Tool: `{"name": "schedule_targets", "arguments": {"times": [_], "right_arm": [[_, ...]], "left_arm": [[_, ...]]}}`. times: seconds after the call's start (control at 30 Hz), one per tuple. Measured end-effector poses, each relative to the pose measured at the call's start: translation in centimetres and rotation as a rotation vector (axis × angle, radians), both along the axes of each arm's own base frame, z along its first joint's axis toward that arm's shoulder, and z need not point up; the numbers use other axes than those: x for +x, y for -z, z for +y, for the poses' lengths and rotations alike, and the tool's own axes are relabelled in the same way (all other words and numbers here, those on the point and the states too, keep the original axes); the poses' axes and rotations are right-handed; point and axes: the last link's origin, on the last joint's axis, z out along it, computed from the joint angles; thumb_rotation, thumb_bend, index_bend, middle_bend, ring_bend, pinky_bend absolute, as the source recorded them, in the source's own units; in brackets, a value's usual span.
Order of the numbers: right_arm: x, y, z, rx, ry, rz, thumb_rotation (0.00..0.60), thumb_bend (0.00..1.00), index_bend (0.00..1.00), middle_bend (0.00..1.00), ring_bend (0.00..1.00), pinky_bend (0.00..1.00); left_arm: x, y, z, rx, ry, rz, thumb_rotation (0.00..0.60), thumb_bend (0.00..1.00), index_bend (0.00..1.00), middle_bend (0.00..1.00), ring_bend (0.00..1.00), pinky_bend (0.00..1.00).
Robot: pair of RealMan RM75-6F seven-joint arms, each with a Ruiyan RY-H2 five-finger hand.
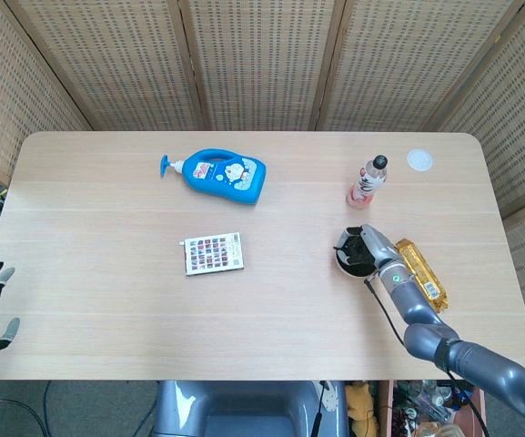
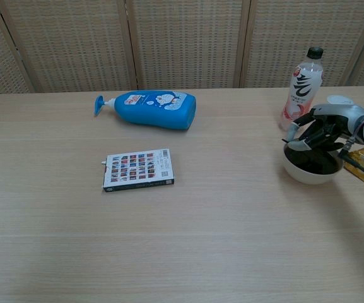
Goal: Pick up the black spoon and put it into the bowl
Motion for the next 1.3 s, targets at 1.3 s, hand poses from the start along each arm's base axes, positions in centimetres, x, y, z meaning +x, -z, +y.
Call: {"name": "schedule_targets", "arguments": {"times": [1.3], "right_arm": [[0.1, -0.1, -1.2, 0.002, 0.017, 0.027, 0.600, 0.69, 0.67, 0.95, 0.96, 1.00]], "left_arm": [[-0.1, 0.1, -0.1, -0.003, -0.008, -0.001, 0.600, 0.42, 0.00, 0.00, 0.00, 0.00]]}}
